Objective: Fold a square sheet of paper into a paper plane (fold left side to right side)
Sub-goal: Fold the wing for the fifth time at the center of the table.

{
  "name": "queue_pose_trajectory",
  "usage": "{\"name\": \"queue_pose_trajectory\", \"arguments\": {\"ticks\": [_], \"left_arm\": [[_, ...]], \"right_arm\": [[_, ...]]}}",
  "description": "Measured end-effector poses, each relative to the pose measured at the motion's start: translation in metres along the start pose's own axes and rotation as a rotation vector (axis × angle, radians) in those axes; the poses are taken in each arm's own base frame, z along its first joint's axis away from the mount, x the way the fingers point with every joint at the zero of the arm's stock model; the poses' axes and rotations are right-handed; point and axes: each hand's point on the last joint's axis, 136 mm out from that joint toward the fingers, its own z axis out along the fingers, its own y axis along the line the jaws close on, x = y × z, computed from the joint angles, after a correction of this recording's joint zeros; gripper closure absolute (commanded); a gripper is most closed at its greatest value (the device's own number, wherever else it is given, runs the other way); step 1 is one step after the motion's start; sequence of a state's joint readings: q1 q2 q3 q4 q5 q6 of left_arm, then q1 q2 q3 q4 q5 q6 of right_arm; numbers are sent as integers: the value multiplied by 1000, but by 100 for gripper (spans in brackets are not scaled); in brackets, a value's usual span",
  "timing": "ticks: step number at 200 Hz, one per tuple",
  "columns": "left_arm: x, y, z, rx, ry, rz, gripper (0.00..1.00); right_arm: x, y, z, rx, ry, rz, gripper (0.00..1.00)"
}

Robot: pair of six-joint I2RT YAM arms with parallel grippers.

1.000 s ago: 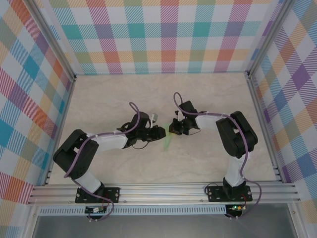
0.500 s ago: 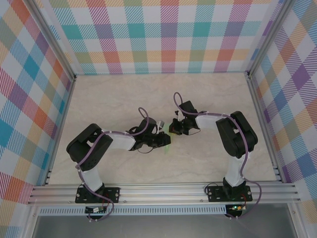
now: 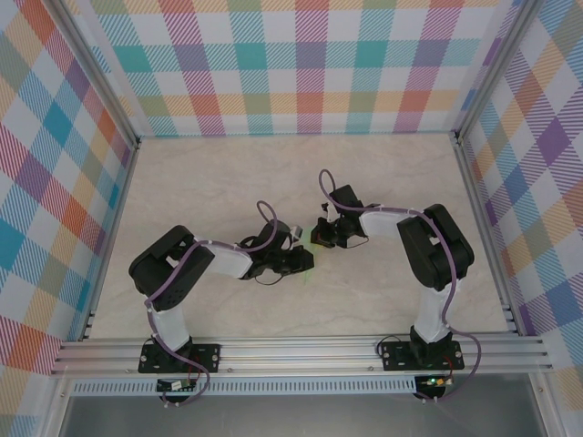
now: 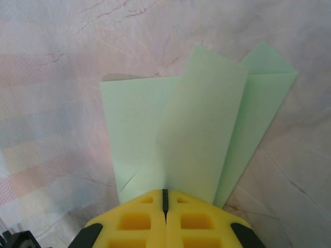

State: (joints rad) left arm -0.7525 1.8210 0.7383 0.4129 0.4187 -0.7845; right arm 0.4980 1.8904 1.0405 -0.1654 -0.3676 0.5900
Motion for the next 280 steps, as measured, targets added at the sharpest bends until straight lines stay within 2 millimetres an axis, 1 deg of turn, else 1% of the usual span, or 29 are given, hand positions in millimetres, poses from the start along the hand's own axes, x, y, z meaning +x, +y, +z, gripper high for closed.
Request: {"name": "queue_pose_trajectory", "arguments": {"ticks": [19, 33, 54, 68, 79, 104, 121, 136, 155, 190, 219, 280], "left_arm": [[1, 2, -2, -3, -19, -4, 100], [4, 4, -4, -5, -27, -3, 100], [6, 6, -7, -11, -35, -3, 100], [6, 6, -7, -8, -38, -3, 100], [6, 5, -7, -7, -39, -3, 100], [6, 5, -7, -9, -41, -2, 100], [6, 5, -7, -10, -43, -1, 100], [6, 5, -7, -11, -44, 0, 100], [6, 5, -7, -11, -44, -1, 100], [6, 5, -7, -11, -44, -3, 100], [6, 6, -7, -13, -46, -3, 100], [5, 7, -8, -19, -58, -2, 100]], "right_arm": [[1, -4, -10, 31, -7, 0, 100], [1, -4, -21, 39, -23, -12, 100], [3, 6, -39, 12, -55, -35, 100], [11, 10, -48, -22, -64, -48, 100], [21, 13, -50, -48, -53, -53, 100], [46, 14, -39, -93, 4, -53, 100], [54, 20, -34, -120, 27, -59, 100], [54, 28, -30, -150, 27, -72, 100], [52, 31, -23, -164, 35, -73, 100], [46, 27, -7, -150, 46, -62, 100], [42, 18, 4, -115, 48, -61, 100], [37, 15, 6, -93, 45, -106, 100]]}}
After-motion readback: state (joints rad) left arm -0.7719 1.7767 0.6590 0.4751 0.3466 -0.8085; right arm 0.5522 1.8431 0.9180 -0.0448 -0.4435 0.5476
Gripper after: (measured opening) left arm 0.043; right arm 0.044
